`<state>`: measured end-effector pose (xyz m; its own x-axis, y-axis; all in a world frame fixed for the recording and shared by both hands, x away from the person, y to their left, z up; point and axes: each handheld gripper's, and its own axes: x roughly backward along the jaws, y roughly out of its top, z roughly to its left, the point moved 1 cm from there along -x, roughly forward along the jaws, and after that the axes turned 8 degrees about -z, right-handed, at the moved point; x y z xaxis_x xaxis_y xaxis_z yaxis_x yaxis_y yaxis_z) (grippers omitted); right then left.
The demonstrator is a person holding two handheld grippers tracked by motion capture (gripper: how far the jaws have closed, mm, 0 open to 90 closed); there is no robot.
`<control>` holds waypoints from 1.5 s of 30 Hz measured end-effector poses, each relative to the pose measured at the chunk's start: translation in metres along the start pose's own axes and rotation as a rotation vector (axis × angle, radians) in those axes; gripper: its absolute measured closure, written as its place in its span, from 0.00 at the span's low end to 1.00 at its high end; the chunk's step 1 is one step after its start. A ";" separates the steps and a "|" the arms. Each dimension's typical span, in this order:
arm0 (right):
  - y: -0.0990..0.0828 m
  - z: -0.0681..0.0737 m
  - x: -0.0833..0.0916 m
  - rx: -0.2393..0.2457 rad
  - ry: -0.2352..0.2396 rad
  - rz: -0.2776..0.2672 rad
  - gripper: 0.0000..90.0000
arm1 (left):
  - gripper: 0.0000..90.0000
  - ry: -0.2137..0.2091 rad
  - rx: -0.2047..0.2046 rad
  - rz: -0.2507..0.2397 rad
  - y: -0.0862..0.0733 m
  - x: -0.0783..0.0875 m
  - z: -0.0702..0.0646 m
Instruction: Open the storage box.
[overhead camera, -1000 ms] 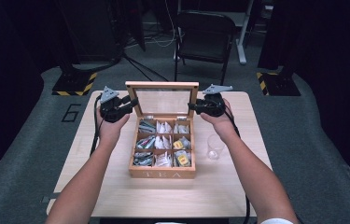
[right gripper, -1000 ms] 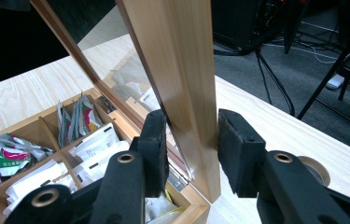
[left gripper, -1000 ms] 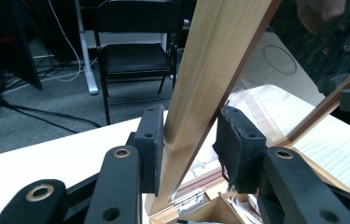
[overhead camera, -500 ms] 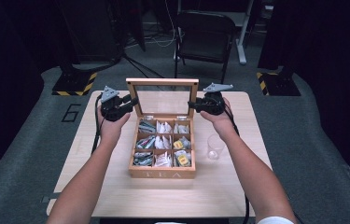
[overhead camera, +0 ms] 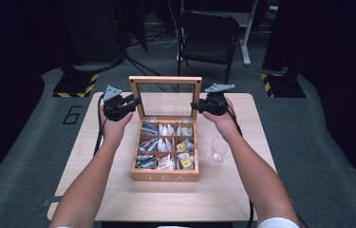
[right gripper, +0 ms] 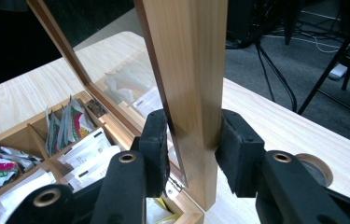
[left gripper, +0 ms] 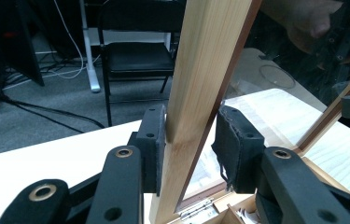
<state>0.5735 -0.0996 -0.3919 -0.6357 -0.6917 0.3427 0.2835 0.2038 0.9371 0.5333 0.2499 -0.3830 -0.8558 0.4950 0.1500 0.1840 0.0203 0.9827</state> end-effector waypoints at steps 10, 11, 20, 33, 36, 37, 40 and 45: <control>0.001 -0.005 -0.005 -0.026 -0.009 -0.002 0.73 | 0.71 0.033 0.013 0.020 0.000 -0.002 0.006; 0.001 -0.006 -0.005 -0.027 -0.009 -0.004 0.73 | 0.70 0.034 0.012 0.020 0.000 -0.002 0.006; 0.004 -0.008 -0.009 -0.045 -0.023 0.018 0.73 | 0.68 0.030 0.015 0.023 0.000 -0.001 0.006; 0.006 -0.014 -0.017 -0.089 -0.043 0.025 0.73 | 0.67 0.021 0.013 0.030 0.000 0.001 0.003; 0.005 -0.016 -0.018 -0.099 -0.050 0.020 0.73 | 0.67 0.027 0.015 0.026 0.000 0.002 0.004; 0.005 -0.016 -0.019 -0.102 -0.054 0.017 0.73 | 0.67 0.028 0.017 0.026 -0.001 0.002 0.004; 0.005 -0.017 -0.020 -0.114 -0.058 0.014 0.72 | 0.66 0.029 0.017 0.032 -0.002 0.002 0.005; 0.004 -0.018 -0.022 -0.112 -0.075 0.023 0.68 | 0.66 0.027 0.002 0.039 -0.004 0.002 0.004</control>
<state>0.6014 -0.0957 -0.3974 -0.6786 -0.6334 0.3718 0.3741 0.1375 0.9171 0.5324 0.2544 -0.3873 -0.8606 0.4719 0.1914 0.2185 0.0026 0.9758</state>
